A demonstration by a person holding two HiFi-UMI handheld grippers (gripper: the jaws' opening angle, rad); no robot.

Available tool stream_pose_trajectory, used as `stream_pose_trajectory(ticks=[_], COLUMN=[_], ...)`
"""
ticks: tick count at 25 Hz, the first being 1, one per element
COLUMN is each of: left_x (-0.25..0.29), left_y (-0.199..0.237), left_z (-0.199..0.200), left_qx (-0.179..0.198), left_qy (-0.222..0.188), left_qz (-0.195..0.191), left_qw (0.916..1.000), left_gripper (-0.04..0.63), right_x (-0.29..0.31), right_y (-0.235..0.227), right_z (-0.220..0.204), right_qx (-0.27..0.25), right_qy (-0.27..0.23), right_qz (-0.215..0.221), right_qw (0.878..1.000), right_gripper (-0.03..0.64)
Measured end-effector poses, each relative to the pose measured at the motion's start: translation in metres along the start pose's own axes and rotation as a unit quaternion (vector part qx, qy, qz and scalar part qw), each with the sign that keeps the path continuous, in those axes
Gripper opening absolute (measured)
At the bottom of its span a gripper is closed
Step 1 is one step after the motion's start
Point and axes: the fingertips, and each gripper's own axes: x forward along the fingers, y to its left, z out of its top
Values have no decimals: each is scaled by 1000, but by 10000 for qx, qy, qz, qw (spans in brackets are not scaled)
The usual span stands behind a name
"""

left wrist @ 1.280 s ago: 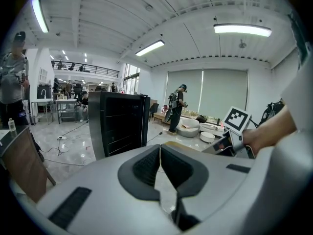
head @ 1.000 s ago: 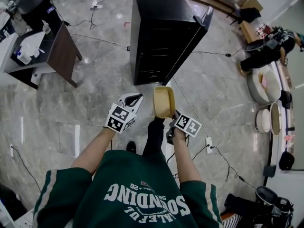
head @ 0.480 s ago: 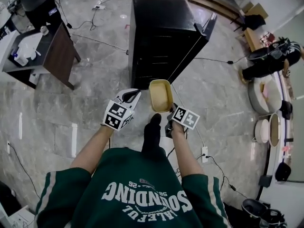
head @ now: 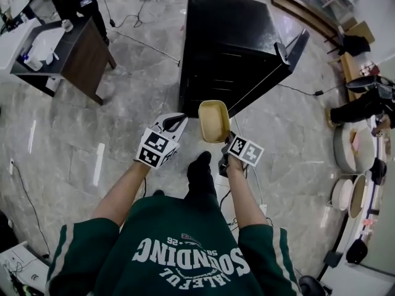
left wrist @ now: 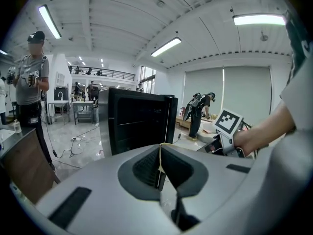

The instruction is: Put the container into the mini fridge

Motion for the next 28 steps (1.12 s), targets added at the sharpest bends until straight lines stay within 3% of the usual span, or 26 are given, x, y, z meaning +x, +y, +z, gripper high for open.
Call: stream_pose_trajectory(ticks=[28], left_x=[39], left_y=[20], left_z=[-9], left_qx=[-92], left_qy=[115], left_qz=[87], left_qw=[9999], left_gripper=[15], right_x=[36], right_y=[-14], right_z=[20], right_qx=[5], right_qy=[114], right_qz=[73], right_qw=[9999], right_gripper=[49])
